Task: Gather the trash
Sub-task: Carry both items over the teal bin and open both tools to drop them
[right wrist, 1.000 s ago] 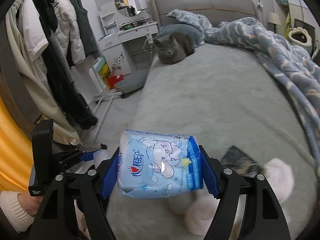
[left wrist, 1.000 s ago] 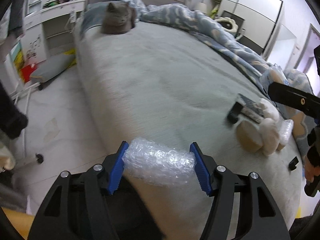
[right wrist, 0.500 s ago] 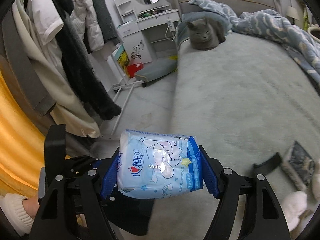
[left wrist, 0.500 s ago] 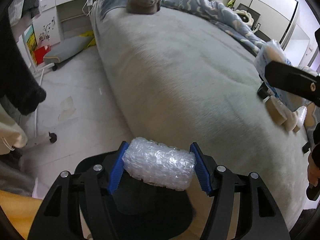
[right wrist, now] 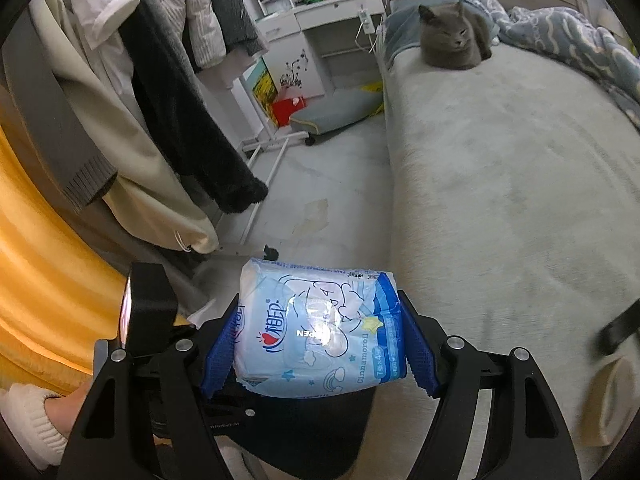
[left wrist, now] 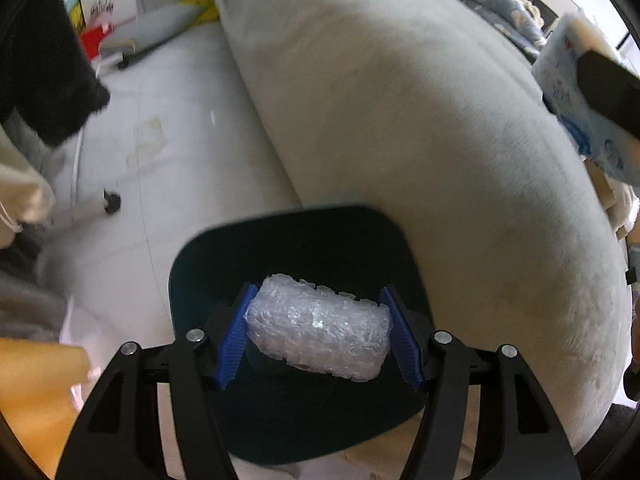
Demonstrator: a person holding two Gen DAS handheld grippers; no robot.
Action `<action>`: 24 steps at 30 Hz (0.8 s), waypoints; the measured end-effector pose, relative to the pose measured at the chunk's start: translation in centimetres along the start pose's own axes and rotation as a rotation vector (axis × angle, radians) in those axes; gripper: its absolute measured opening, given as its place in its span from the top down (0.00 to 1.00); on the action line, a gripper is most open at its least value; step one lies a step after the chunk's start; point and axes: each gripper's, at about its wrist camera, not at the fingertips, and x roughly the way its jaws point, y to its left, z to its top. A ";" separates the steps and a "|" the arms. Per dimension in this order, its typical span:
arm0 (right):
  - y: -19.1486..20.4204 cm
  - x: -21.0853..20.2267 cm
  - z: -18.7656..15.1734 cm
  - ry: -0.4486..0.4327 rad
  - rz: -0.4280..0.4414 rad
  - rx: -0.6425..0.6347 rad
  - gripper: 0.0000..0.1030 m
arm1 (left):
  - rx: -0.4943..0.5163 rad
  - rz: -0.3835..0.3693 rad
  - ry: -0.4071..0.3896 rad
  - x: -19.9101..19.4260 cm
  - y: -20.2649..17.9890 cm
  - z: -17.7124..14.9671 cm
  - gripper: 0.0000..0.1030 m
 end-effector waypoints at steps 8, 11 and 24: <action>1.4 3.7 -0.6 0.085 0.000 0.015 0.29 | -0.066 -0.056 0.093 1.1 2.5 -1.4 0.34; 1.8 4.8 -0.8 0.109 -0.001 0.014 0.29 | -0.061 -0.049 0.098 0.9 3.3 -1.7 0.28; 2.8 9.3 -2.0 0.210 -0.021 0.008 0.29 | -0.022 0.028 -0.050 -2.5 6.5 -1.5 0.18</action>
